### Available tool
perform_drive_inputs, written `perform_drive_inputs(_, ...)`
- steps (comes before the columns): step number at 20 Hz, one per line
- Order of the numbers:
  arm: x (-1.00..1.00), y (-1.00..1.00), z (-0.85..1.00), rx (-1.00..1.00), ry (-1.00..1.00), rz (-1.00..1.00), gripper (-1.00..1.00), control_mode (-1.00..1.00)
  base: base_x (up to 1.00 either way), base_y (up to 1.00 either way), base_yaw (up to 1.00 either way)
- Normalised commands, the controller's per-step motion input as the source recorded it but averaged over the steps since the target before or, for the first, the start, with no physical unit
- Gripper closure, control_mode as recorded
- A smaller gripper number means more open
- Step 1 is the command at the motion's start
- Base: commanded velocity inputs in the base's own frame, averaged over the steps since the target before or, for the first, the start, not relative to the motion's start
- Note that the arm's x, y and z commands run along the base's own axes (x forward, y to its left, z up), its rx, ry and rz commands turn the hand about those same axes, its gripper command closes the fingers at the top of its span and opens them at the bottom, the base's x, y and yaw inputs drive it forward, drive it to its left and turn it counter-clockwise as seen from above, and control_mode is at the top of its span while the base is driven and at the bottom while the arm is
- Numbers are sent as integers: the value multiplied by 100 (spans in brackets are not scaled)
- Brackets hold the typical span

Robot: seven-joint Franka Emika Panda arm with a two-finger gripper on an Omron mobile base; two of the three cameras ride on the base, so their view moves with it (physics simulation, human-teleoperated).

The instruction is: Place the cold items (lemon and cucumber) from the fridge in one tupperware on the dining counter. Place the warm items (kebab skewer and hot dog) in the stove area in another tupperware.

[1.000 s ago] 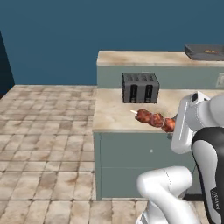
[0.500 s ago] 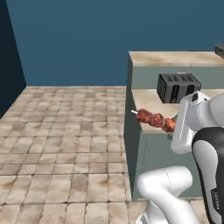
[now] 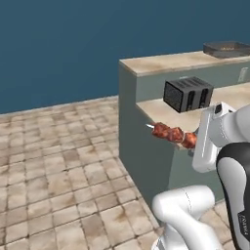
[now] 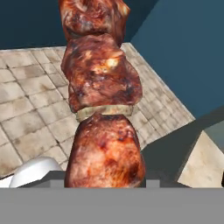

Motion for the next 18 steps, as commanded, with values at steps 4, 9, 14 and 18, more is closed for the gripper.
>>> perform_drive_inputs(4,0,0,0,0,0,0,100,100,50,100,-66)
perform_drive_inputs(9,0,0,0,0,0,0,100,100,48,100,-62)
perform_drive_inputs(14,0,0,0,0,0,0,100,100,48,100,-62)
perform_drive_inputs(18,0,0,0,0,0,0,100,100,47,100,-60)
